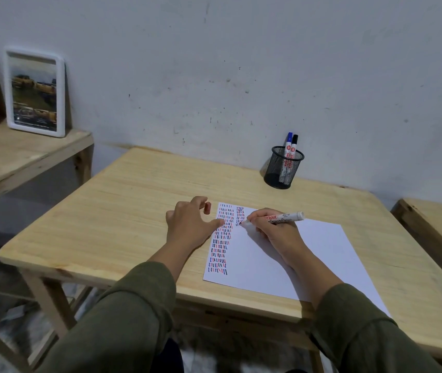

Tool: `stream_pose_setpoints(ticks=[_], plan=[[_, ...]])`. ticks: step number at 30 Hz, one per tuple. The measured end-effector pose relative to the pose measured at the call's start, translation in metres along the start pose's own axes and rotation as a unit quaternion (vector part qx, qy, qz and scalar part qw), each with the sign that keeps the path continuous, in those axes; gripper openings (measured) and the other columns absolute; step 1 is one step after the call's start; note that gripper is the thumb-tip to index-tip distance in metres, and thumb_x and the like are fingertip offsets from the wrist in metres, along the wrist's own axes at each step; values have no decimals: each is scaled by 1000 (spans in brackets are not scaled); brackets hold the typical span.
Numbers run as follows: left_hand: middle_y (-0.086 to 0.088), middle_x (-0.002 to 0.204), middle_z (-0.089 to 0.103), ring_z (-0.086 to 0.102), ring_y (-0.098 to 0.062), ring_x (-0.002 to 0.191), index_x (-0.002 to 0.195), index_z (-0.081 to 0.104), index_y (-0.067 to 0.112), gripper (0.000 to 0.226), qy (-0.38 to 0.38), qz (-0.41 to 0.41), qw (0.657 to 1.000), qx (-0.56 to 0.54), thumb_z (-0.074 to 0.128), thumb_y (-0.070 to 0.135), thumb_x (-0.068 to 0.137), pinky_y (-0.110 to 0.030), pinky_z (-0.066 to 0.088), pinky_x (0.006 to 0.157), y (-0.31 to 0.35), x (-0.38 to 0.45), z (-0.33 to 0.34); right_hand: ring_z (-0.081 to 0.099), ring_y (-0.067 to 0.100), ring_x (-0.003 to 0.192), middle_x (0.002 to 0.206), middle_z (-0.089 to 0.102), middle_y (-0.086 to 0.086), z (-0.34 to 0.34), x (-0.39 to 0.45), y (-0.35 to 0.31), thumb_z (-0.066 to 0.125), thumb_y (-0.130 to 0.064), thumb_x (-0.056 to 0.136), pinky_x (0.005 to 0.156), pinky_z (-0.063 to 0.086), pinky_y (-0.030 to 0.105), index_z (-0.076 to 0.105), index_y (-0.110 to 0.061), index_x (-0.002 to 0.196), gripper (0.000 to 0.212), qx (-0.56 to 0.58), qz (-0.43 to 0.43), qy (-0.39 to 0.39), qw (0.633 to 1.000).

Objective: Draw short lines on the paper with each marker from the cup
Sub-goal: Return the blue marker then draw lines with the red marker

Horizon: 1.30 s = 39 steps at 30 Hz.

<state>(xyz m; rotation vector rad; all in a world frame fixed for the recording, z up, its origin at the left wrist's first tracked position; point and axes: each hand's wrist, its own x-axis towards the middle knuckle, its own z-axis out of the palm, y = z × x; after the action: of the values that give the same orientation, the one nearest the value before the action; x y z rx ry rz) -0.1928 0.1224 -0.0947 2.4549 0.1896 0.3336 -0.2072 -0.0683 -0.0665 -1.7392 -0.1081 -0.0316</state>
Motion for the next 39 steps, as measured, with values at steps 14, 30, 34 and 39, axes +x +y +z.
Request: stream_pose_setpoints(ticks=[14,30,34,39], plan=[[16,79,73,68,-1,73,89,71,35,10,59,-97,941,-319,63,31,84,-36,54,86,19,-2,-16,59,14,66,72,68,4,-5,-7,-28,59,-14,88,58,47,21,74,-21,92,17,55,-2,11,998],[5,80,66,59,0,72,104,67,14,17,-49,-161,777,-606,61,19,90,-15,40,63,110,-17,-50,66,17,72,77,71,4,-16,-18,-83,62,-8,87,68,52,28,71,-14,94,13,54,-137,-13,989],[7,76,65,59,0,73,78,66,21,13,-77,-162,792,-584,62,26,89,-22,33,60,115,-21,-51,66,17,73,77,70,4,-18,-20,-83,62,-8,87,68,52,29,71,-16,91,13,51,-140,-11,989],[10,75,67,59,-2,82,74,64,21,21,-96,-177,802,-563,63,40,85,-24,33,64,117,-23,-54,67,15,74,89,72,6,-22,-19,-84,60,-10,87,67,53,25,72,-13,92,13,-27,-179,-26,983]])
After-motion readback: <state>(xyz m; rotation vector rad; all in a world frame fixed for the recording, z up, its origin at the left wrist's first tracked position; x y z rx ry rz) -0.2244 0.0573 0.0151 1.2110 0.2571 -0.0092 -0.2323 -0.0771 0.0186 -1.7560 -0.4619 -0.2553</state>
